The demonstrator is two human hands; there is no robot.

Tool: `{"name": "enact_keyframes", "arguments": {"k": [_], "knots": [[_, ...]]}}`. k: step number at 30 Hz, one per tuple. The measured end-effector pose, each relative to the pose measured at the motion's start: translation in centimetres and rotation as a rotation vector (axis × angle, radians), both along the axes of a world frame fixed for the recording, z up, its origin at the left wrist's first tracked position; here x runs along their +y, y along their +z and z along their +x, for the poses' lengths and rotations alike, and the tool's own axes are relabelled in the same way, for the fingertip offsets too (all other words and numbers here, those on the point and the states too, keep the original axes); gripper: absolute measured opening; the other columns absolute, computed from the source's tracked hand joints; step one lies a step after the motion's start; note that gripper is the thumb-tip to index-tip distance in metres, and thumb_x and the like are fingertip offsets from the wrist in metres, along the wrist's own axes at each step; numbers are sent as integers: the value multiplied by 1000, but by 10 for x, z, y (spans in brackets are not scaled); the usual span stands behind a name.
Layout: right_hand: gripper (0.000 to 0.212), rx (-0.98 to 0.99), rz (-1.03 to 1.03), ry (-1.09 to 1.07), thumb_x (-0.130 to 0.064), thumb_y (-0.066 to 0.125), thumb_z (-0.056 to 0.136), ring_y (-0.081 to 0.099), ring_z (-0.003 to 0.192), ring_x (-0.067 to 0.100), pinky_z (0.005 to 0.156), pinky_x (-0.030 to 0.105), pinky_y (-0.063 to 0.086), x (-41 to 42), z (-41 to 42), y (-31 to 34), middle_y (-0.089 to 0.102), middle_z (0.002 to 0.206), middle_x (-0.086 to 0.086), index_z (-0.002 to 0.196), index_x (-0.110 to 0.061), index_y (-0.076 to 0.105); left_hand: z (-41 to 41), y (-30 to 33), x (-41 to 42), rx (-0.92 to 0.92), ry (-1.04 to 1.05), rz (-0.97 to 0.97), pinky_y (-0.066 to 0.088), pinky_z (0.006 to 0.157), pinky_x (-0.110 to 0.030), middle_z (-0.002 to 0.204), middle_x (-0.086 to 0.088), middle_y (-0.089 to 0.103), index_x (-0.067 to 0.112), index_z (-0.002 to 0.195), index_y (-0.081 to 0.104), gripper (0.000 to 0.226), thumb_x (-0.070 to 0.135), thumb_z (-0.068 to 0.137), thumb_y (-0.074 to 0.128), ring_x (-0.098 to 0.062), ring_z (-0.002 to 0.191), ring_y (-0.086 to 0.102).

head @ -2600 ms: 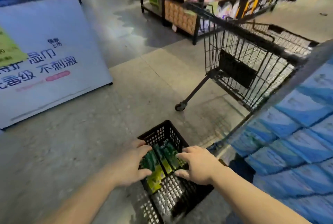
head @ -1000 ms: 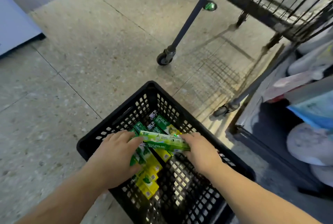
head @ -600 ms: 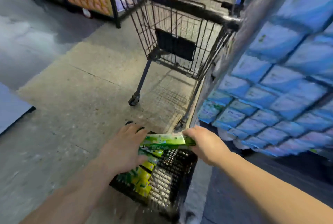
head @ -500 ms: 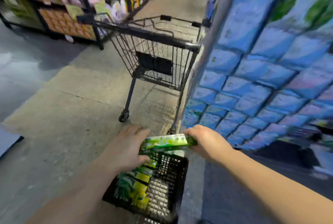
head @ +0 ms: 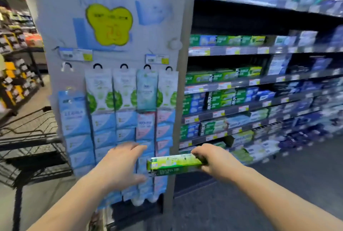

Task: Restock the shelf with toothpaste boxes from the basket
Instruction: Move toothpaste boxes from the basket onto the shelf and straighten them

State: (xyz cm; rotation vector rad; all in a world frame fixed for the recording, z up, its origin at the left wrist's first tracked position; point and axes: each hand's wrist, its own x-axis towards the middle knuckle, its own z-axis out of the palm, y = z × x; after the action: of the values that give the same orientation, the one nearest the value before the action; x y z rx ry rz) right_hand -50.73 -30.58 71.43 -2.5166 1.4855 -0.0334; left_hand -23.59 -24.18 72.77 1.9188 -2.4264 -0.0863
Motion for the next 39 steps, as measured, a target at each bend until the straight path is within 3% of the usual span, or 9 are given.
{"name": "enact_keyframes", "arguments": {"k": [4,9,14,19,22,31,36,39], "knots": [[55,-44,0,-118,-18,63,89,53,121,17,96,31,44,-27,-112,28,54,135,-4,139,-31,44,-109,30,-48,-22,-125,-68,22,113,-27,149,7,30,27,146,26,87,60,74,63,-13,138,26],[54,-52,-33,-156,-19,64,88,53,119,17,91,29,47,-67,-232,71,50,138,-5,137,-33,45,-222,66,-98,-25,-160,-138,20,113,-27,150,7,28,27,147,22,88,61,76,61,-12,139,24],[52,-69,-76,-159,-18,64,89,54,114,17,91,30,49,-105,-292,107,52,134,-6,136,-32,46,-281,94,-132,-37,-146,-163,22,114,-29,150,8,27,26,148,21,87,61,78,60,-13,139,23],[53,-106,-138,-135,-18,64,89,55,113,16,87,28,50,-153,-308,125,51,137,-7,136,-34,46,-299,107,-176,-35,-109,-168,21,115,-31,153,10,24,29,148,19,89,63,77,60,-13,140,21],[53,-103,-160,-107,-18,65,88,54,117,18,93,32,48,-190,-311,132,51,137,-5,136,-33,47,-301,112,-206,-39,-87,-190,20,116,-32,154,9,22,28,148,18,92,66,76,60,-13,141,20],[51,-91,-249,-61,-21,69,84,54,108,13,88,22,42,-319,-304,175,56,127,-8,132,-29,52,-280,140,-329,-3,-34,-244,22,115,-33,151,8,27,30,145,23,90,63,73,64,-14,139,23],[51,-129,-329,-55,-23,72,81,57,100,14,80,23,41,-393,-307,213,59,110,-7,129,-31,55,-273,177,-386,-17,7,-360,22,115,-33,151,6,26,31,145,22,89,63,73,64,-14,139,22],[52,-115,-388,-23,-25,72,81,57,101,16,81,24,43,-434,-306,235,58,112,-6,130,-31,54,-271,195,-415,-12,55,-384,25,114,-35,150,5,30,30,145,24,90,64,72,64,-15,138,25]]}}
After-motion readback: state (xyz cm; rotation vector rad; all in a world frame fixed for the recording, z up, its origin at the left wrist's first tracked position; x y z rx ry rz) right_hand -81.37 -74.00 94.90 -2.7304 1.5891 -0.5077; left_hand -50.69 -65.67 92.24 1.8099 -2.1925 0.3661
